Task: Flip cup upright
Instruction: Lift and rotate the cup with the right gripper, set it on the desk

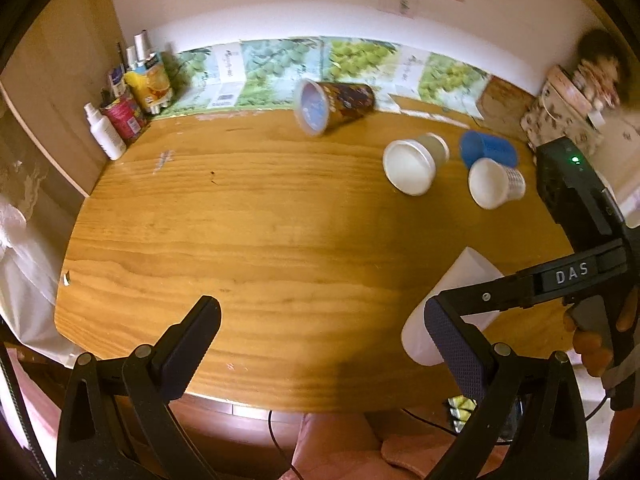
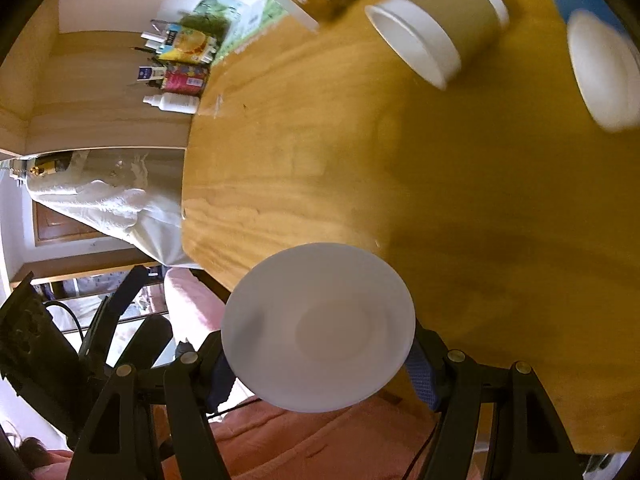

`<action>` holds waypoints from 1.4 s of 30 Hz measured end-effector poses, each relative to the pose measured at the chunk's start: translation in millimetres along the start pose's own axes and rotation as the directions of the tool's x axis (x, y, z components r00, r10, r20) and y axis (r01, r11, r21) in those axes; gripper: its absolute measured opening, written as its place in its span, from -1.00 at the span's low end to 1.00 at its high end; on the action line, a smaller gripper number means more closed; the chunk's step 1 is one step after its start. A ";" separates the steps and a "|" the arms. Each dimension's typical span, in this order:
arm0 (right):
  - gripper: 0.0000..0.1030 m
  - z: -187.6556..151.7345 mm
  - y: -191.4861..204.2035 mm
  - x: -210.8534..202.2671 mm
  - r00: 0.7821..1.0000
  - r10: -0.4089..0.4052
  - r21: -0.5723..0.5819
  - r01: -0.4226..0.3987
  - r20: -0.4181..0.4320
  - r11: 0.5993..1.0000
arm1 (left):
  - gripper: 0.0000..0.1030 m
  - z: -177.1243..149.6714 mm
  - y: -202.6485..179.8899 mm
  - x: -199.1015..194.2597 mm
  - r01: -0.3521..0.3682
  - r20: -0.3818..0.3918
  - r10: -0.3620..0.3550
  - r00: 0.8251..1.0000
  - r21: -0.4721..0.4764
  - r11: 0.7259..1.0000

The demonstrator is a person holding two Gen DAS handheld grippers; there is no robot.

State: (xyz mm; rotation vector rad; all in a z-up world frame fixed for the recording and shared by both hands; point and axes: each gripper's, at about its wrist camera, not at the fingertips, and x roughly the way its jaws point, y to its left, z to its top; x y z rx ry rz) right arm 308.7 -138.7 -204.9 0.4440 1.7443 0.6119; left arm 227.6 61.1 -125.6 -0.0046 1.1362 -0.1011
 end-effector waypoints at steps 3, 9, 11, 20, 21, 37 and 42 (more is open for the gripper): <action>0.38 -7.8 -10.3 3.6 1.000 0.017 0.015 -0.017 -0.006 1.000 | 0.97 -6.2 -10.9 1.8 0.008 -0.021 -0.007 1.000 0.021 1.000; 0.38 -10.3 -28.1 10.2 0.999 0.016 0.041 -0.015 -0.028 0.999 | 0.97 -13.4 -27.1 8.7 -0.003 -0.057 0.007 0.998 0.072 0.997; 0.38 -6.8 -31.0 13.8 0.999 0.014 0.043 -0.012 -0.035 0.999 | 0.97 -14.6 -30.8 11.5 -0.002 -0.068 0.008 0.998 0.081 0.997; 0.39 5.3 -45.0 19.8 0.997 0.001 0.050 0.003 -0.076 0.999 | 0.97 -10.4 -48.0 28.6 -0.009 -0.123 0.027 0.992 0.145 0.989; 0.39 7.8 -45.5 19.9 0.997 -0.001 0.050 0.005 -0.079 0.999 | 0.97 -8.9 -49.4 30.4 -0.007 -0.128 0.026 0.991 0.150 0.989; 0.40 30.0 -52.6 15.8 0.997 -0.054 0.076 0.059 -0.063 0.995 | 0.97 12.4 -52.2 69.8 0.013 -0.184 0.020 0.983 0.177 0.984; 0.40 31.1 -49.9 18.3 0.996 -0.069 0.075 0.074 -0.058 0.994 | 0.97 17.7 -41.0 75.2 0.016 -0.185 0.014 0.983 0.160 0.987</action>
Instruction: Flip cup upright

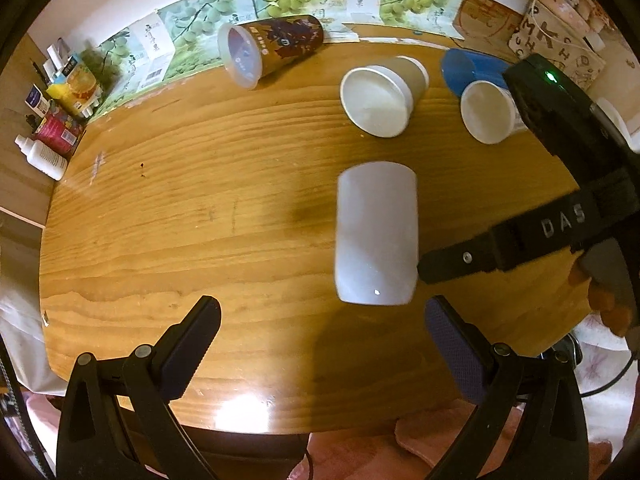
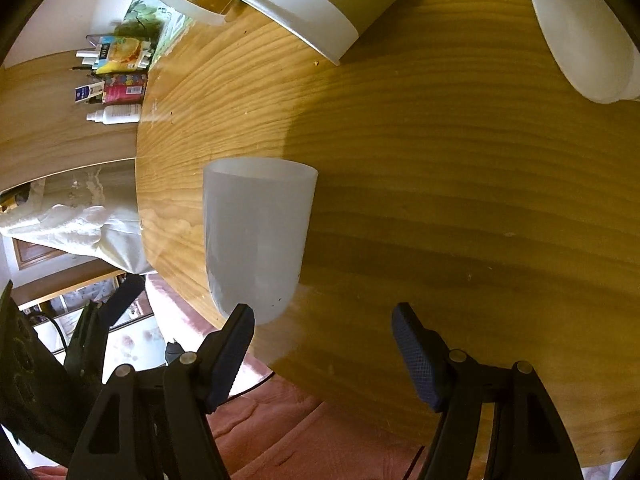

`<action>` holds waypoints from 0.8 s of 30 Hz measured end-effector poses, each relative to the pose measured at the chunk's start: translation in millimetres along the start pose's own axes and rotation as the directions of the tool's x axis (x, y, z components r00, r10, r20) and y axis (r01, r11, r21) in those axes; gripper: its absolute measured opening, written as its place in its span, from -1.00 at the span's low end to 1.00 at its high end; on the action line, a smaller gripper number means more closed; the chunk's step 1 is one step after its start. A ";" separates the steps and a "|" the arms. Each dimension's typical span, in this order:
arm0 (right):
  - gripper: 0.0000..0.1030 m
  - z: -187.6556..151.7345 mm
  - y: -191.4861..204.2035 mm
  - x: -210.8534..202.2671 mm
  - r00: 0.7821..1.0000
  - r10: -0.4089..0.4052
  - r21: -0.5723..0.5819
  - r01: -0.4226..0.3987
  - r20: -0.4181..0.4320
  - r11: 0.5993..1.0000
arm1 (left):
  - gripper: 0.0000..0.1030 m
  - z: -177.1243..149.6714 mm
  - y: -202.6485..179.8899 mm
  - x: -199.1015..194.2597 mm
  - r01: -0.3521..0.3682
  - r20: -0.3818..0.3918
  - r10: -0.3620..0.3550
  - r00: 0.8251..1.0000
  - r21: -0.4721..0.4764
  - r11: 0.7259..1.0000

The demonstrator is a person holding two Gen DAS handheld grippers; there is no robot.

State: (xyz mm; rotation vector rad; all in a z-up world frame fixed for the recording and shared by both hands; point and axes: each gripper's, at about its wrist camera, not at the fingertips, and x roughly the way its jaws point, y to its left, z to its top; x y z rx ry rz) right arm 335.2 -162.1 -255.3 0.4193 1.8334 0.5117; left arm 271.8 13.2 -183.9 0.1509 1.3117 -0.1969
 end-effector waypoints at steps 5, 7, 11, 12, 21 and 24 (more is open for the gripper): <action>0.40 -2.7 -0.5 -1.6 1.000 -0.014 -0.015 0.014 0.013 1.000 | 0.97 4.3 9.0 5.8 0.030 -0.005 -0.030 1.000 -0.017 0.999; 0.40 -5.7 -3.3 -3.1 0.999 -0.041 -0.011 0.041 0.030 0.999 | 0.97 6.0 11.5 6.8 0.042 -0.008 -0.043 0.999 -0.021 0.999; 0.40 -10.4 -3.0 -3.6 0.997 -0.062 -0.006 0.063 0.047 0.998 | 0.97 10.2 15.9 7.5 0.078 -0.011 -0.078 0.997 -0.037 0.996; 0.40 -12.2 -3.5 -4.2 0.997 -0.059 -0.005 0.060 0.054 0.998 | 0.97 11.7 17.1 8.2 0.089 -0.012 -0.090 0.996 -0.044 0.995; 0.47 -25.2 -9.6 -8.4 0.990 -0.086 0.035 0.082 0.113 0.996 | 0.97 27.1 18.5 14.2 0.163 -0.033 -0.166 0.986 -0.069 0.984; 0.47 -29.6 -10.5 -11.0 0.983 -0.121 0.042 0.116 0.136 0.992 | 0.97 32.9 15.7 19.9 0.187 -0.051 -0.191 0.980 -0.069 0.980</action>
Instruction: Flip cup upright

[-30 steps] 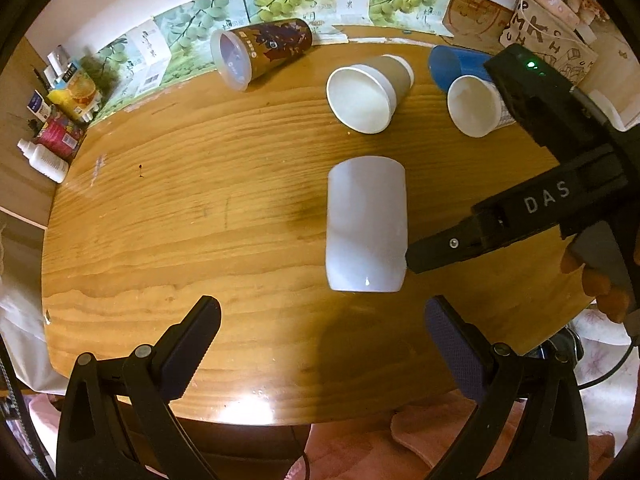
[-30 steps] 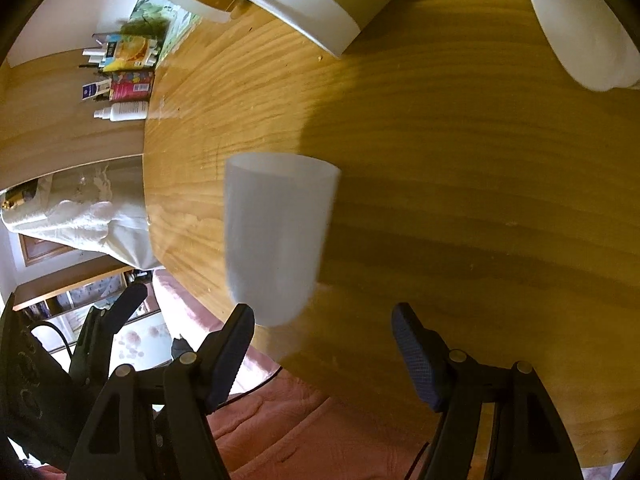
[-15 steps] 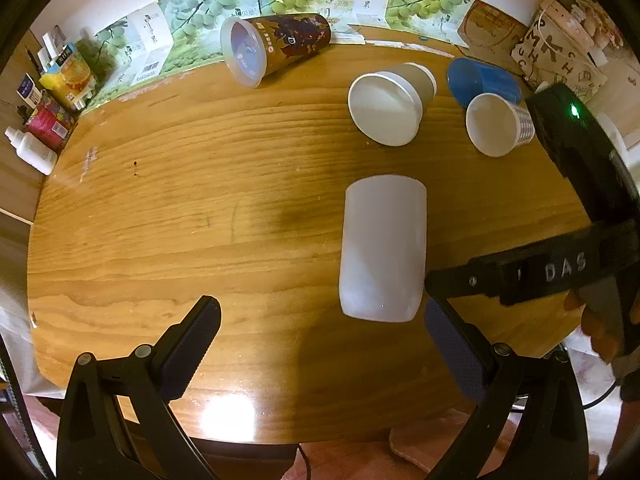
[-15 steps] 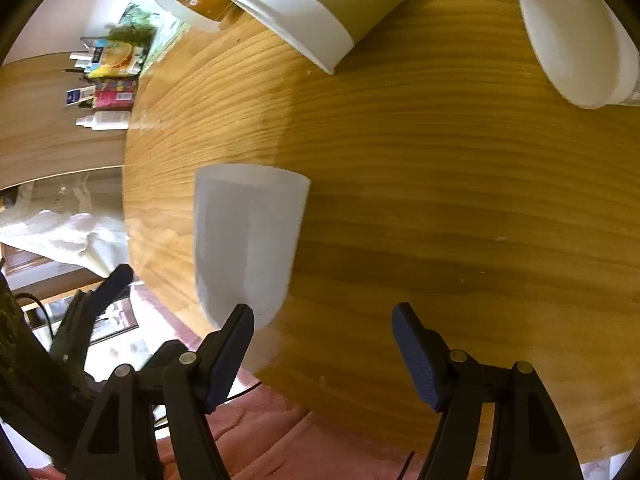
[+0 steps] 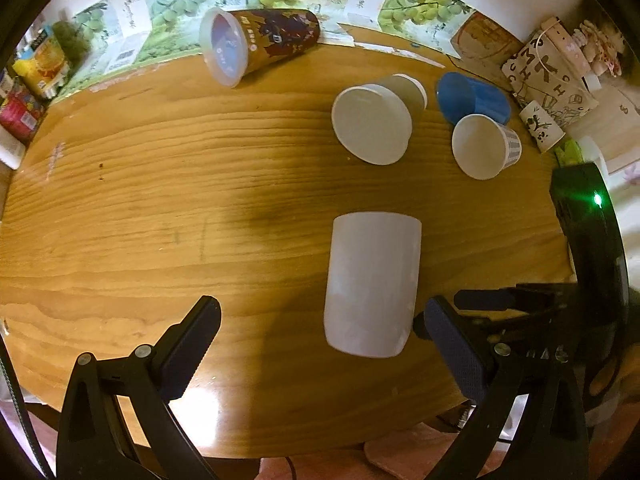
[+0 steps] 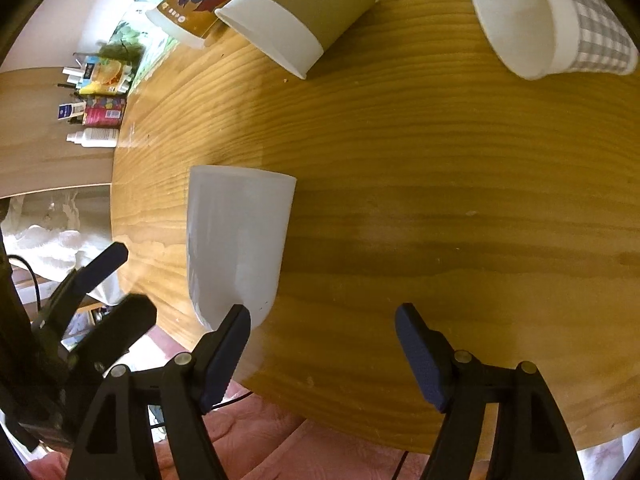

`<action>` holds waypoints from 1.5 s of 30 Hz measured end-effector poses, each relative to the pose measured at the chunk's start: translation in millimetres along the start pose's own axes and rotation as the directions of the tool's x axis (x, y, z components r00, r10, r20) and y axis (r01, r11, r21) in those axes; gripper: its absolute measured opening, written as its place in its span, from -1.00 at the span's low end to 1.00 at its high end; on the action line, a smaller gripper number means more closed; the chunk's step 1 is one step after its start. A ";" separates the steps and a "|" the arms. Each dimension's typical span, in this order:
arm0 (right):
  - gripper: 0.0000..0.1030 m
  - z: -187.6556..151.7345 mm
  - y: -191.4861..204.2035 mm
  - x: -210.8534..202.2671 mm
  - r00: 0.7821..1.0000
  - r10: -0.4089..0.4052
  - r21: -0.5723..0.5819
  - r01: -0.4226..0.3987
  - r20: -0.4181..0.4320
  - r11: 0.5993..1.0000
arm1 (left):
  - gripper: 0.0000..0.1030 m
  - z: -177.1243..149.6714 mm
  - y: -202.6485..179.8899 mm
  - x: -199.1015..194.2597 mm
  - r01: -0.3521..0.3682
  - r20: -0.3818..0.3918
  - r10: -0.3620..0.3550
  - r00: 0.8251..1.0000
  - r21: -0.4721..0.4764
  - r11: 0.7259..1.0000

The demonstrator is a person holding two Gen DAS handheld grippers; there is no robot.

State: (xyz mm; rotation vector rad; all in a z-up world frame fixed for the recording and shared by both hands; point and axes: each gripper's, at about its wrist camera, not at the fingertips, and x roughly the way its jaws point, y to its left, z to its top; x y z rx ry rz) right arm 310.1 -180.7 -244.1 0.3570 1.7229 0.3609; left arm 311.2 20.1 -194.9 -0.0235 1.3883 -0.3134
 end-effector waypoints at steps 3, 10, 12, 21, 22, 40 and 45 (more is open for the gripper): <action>0.47 -4.9 0.5 -3.3 0.998 -0.056 -0.007 0.056 0.013 0.998 | 0.97 6.1 -3.9 8.3 0.024 -0.030 -0.024 0.999 0.001 1.000; 0.47 -17.6 0.1 -6.6 0.994 -0.102 -0.002 0.102 0.046 0.995 | 0.97 18.9 -15.2 29.4 0.063 -0.108 -0.062 0.992 0.001 0.998; 0.47 -21.9 -1.5 -6.8 0.993 -0.108 0.006 0.108 0.049 0.994 | 0.97 22.1 -18.3 35.8 0.076 -0.128 -0.076 0.989 -0.002 0.997; 0.47 -39.1 -7.4 -1.7 0.987 -0.157 0.039 0.155 0.038 0.987 | 0.97 37.0 -30.1 61.2 0.123 -0.216 -0.123 0.969 -0.015 0.992; 0.47 -40.7 -7.6 -1.3 0.986 -0.161 0.041 0.160 0.039 0.986 | 0.94 38.2 -32.2 63.1 0.126 -0.223 -0.125 0.967 -0.013 0.992; 0.47 -58.4 13.3 -12.6 0.961 -0.267 -0.056 0.271 0.077 0.961 | 0.40 47.9 -35.9 85.2 0.086 -0.325 -0.106 0.940 -0.075 0.993; 0.47 -60.3 16.5 -14.1 0.960 -0.268 -0.064 0.273 0.083 0.960 | 0.40 48.6 -34.3 84.7 0.064 -0.327 -0.092 0.940 -0.097 0.993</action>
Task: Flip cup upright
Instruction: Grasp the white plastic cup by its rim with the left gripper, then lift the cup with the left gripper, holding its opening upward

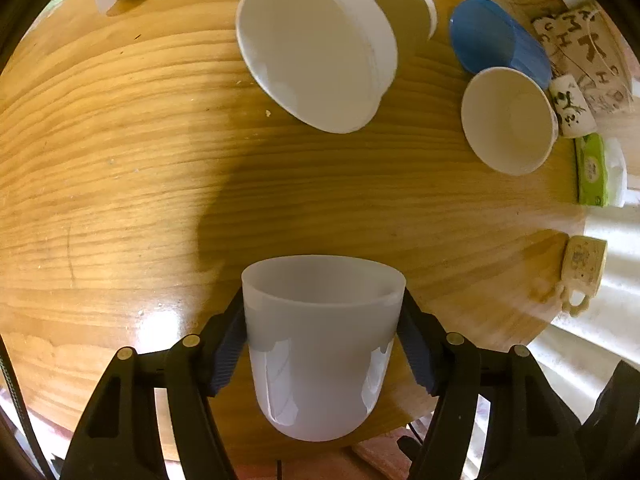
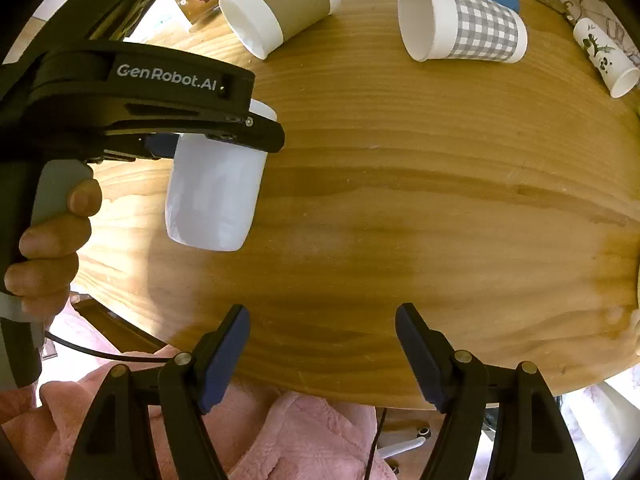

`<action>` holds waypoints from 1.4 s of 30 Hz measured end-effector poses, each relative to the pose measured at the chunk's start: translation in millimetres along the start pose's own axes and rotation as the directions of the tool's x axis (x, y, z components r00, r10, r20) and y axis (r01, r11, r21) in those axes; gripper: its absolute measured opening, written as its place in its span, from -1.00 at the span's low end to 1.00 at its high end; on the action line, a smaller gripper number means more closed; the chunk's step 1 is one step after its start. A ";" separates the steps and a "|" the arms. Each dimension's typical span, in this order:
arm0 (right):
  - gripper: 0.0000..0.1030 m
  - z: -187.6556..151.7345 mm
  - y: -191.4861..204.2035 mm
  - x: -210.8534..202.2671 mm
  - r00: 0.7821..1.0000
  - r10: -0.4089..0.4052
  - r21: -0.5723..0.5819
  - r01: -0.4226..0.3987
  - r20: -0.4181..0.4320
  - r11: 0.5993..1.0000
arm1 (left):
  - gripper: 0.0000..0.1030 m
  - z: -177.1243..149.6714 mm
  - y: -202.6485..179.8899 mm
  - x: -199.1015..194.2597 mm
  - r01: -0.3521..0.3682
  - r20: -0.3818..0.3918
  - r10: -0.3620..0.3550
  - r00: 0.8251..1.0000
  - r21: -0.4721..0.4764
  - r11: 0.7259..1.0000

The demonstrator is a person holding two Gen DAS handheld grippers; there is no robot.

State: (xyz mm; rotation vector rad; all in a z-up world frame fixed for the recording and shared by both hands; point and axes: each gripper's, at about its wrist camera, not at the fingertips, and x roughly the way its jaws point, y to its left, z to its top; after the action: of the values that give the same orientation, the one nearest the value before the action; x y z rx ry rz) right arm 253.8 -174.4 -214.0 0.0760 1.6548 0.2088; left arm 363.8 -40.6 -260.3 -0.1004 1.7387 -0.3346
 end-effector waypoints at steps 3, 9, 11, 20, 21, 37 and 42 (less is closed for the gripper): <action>0.47 -1.9 1.4 -0.7 1.000 -0.001 -0.001 0.001 0.004 1.000 | 0.40 -1.2 1.1 -3.4 0.000 0.009 0.000 1.000 -0.001 1.000; 0.47 -9.8 5.8 -5.3 1.000 -0.013 -0.007 0.013 0.026 1.000 | 0.39 -7.2 -2.9 -19.0 0.019 0.088 -0.019 0.996 0.011 1.000; 0.47 -14.2 7.5 -7.5 0.999 -0.019 -0.011 0.020 0.037 1.000 | 0.39 -12.0 -7.7 -25.3 0.014 0.129 -0.017 0.992 0.028 1.000; 0.47 -42.6 17.3 -10.0 0.996 -0.021 -0.029 0.023 0.081 0.999 | 0.38 -46.0 -15.2 -47.6 -0.021 0.332 -0.004 0.943 0.070 0.997; 0.47 -45.9 18.2 -10.4 0.996 -0.022 -0.031 0.024 0.087 0.999 | 0.38 -50.7 -15.7 -50.0 -0.030 0.360 0.002 0.933 0.073 0.997; 0.47 -106.0 23.7 -12.0 0.981 -0.048 -0.063 0.061 0.188 0.996 | 0.39 -107.3 -26.4 -57.3 -0.123 0.683 0.017 0.730 0.107 0.987; 0.47 -115.4 27.1 -5.5 0.975 -0.037 -0.041 0.047 0.218 0.998 | 0.39 -118.6 -32.8 -51.2 -0.173 0.752 0.020 0.659 0.126 0.977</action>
State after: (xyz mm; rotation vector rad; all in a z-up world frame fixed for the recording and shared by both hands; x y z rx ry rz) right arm 137.8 -159.3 -194.3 0.0277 1.4313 0.1997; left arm 254.6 -39.2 -183.9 -0.0004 0.8668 -0.3147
